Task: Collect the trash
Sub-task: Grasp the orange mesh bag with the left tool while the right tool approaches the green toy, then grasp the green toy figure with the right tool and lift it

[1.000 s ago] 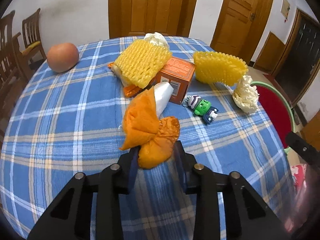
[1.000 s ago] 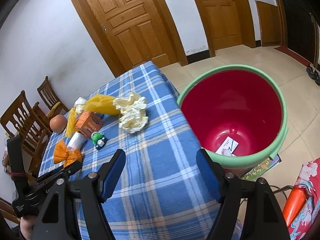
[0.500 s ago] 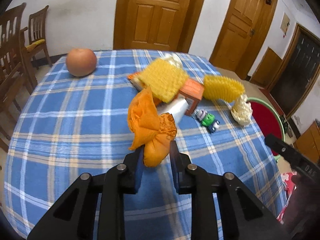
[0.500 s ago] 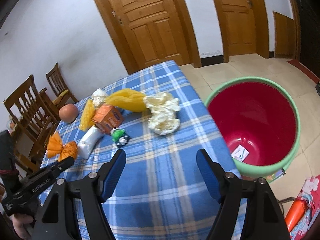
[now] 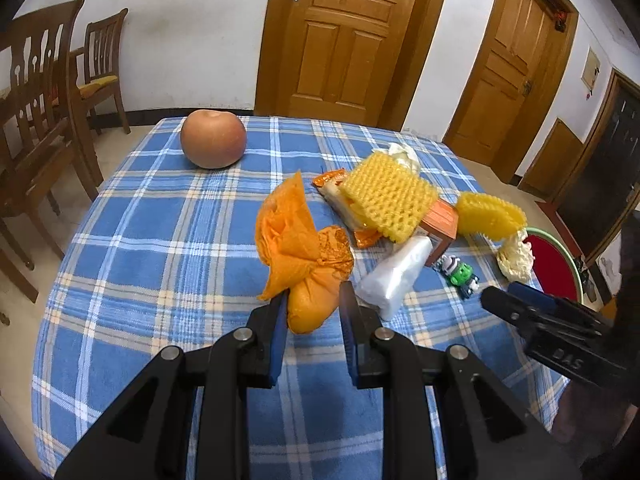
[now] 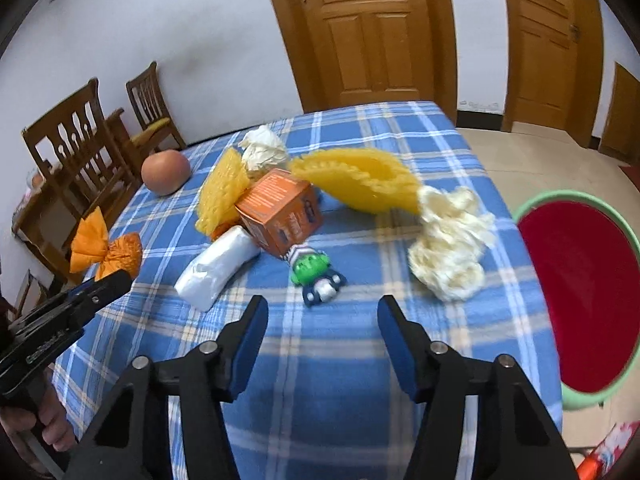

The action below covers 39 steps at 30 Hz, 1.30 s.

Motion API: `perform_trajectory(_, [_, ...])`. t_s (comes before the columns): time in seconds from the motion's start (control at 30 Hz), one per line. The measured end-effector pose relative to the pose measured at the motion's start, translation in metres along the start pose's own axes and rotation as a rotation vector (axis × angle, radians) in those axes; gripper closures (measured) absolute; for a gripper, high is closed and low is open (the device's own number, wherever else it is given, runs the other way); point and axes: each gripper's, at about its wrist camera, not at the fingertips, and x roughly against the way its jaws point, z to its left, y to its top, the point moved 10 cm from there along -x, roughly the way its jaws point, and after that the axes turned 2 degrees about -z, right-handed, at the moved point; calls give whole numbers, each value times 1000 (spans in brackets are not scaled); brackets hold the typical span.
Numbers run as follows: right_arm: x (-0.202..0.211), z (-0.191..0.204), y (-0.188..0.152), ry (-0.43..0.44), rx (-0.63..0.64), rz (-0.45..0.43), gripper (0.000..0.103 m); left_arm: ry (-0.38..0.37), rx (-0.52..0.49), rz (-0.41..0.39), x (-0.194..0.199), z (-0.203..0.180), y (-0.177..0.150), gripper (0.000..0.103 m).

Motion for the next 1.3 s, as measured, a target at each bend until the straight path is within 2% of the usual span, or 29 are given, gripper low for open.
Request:
perform_trajectory(0.07, [-8, 3, 4, -3, 19, 13, 48, 1, 2, -1, -3, 2, 3, 79])
perform_trajectory(0.43, [-36, 3, 8, -18, 37, 57, 55, -9, 2, 19, -17, 6, 5, 79])
perform_trajectory(0.6, [-35, 7, 9, -42, 38, 30, 55, -31, 4, 37, -21, 3, 4, 79])
perform_trajectory(0.67, [-36, 8, 9, -63, 46, 25, 62, -32, -7, 32, -19, 1, 5, 79])
perform_trajectory(0.8, [-36, 9, 8, -82, 72, 24, 62, -46, -10, 22, -15, -5, 7, 79])
perform_trajectory(1.03, [-24, 8, -2, -26, 12, 37, 63, -53, -11, 33, -11, -10, 0, 79])
perform_trajectory(1.3, [14, 10, -22, 33, -63, 8, 63, -70, -24, 6, 6, -23, 1, 79])
